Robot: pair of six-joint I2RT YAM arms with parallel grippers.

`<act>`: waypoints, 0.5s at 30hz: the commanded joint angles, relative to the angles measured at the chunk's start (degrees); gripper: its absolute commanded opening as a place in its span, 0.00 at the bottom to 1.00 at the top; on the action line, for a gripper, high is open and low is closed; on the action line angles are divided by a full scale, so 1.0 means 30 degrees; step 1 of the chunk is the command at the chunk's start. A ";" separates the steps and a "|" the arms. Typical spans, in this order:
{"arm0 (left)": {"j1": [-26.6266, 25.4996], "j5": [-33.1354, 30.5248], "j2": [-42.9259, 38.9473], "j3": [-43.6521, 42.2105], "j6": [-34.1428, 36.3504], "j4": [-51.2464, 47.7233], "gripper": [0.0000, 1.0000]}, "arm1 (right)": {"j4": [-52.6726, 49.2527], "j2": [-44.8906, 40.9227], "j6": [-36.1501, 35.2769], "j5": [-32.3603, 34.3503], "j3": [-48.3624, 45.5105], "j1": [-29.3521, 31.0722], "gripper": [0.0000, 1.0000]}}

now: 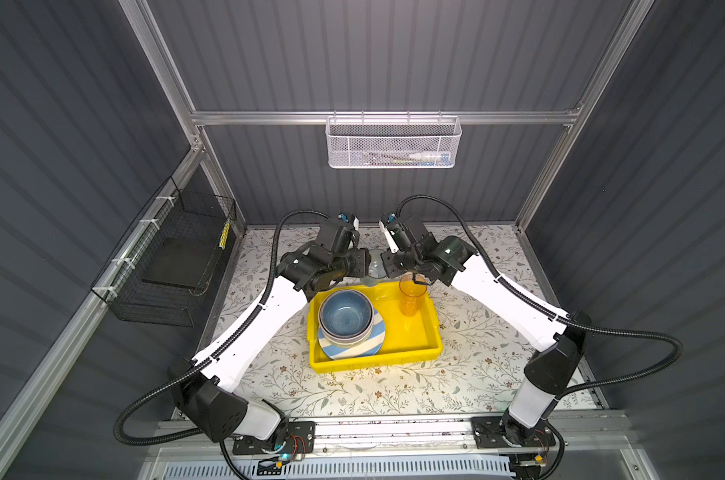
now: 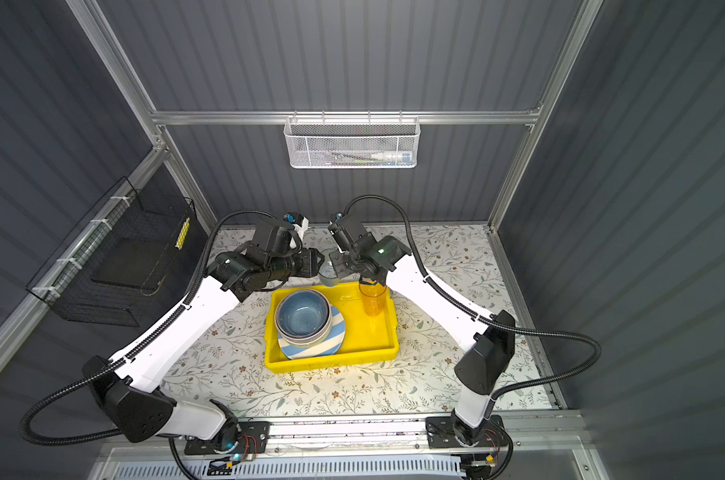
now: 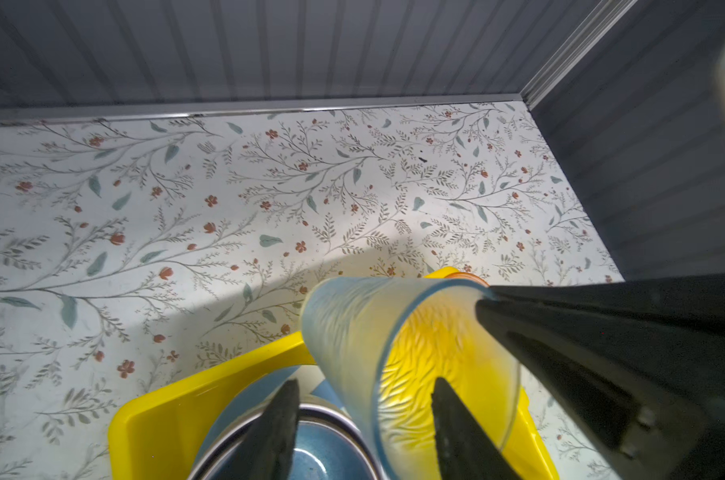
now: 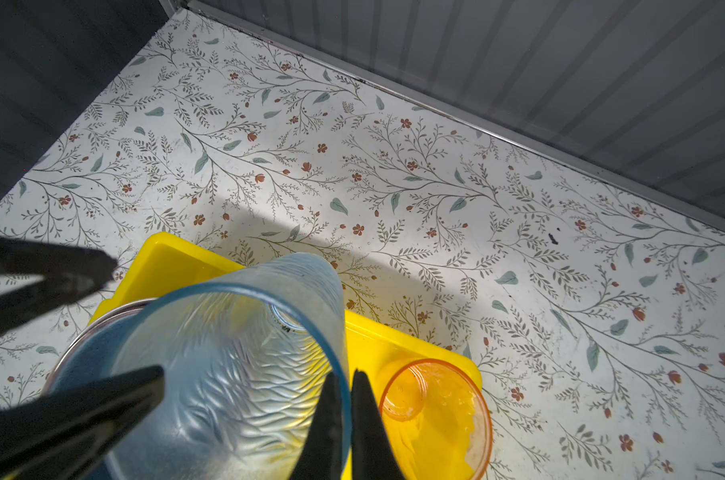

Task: Place the mixed dishes into the plastic bin
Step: 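Lower the pale blue cup with the right gripper into the bin's nearer corner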

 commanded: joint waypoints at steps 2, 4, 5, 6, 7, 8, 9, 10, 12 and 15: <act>-0.0062 -0.2218 -0.0755 -0.0616 0.0004 -0.0027 0.68 | 0.0439 -0.0961 0.0150 0.0416 -0.0425 -0.0163 0.00; -0.0053 -0.2235 -0.1148 -0.0885 0.0165 0.0346 0.74 | 0.0496 -0.1240 0.0193 0.0475 -0.0831 -0.0165 0.00; -0.0053 -0.2180 -0.1345 -0.0977 0.0263 0.0493 0.76 | 0.0564 -0.1361 0.0205 0.0455 -0.1056 -0.0190 0.00; -0.0053 -0.2162 -0.1530 -0.1077 0.0358 0.0585 0.78 | 0.0566 -0.1465 0.0232 0.0472 -0.1227 -0.0194 0.00; -0.0053 -0.2297 -0.1727 -0.1167 0.0390 0.0631 0.80 | 0.0561 -0.1598 0.0263 0.0493 -0.1394 -0.0216 0.00; -0.0053 -0.2438 -0.1852 -0.1259 0.0455 0.0631 0.82 | 0.0535 -0.1664 0.0267 0.0475 -0.1484 -0.0223 0.00; 0.0001 -0.2398 -0.2061 -0.1390 0.0520 0.0646 0.87 | 0.0471 -0.1798 0.0320 0.0468 -0.1636 -0.0224 0.00; 0.0182 -0.2145 -0.2326 -0.1674 0.0565 0.0887 0.90 | 0.0460 -0.1990 0.0341 0.0455 -0.1796 -0.0224 0.00; 0.0757 -0.1404 -0.2803 -0.2704 0.0398 0.1382 0.92 | 0.0447 -0.2380 0.0356 0.0363 -0.2153 -0.0223 0.00; 0.1804 -0.0650 -0.3324 -0.3599 0.0178 0.1735 0.92 | 0.0422 -0.3232 0.0329 -0.0184 -0.2778 -0.0227 0.00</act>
